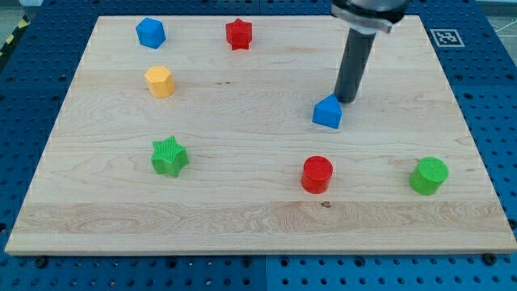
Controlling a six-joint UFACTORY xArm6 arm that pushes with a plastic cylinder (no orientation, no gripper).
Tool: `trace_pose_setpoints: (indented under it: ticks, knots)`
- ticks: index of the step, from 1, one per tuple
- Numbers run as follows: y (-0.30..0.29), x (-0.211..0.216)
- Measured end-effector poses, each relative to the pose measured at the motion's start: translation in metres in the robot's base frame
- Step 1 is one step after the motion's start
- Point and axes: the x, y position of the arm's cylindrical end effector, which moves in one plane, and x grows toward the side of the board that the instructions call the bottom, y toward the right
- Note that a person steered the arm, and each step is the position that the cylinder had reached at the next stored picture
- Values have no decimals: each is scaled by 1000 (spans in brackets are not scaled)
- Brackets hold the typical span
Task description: Slide blue triangle closer to red circle
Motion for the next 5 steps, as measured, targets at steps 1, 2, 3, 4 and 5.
trace_pose_setpoints:
  ticks: [1, 2, 3, 4, 5]
  knots:
    - [-25, 12]
    - [-30, 27]
    - [-18, 56]
    - [-18, 84]
    - [-30, 105]
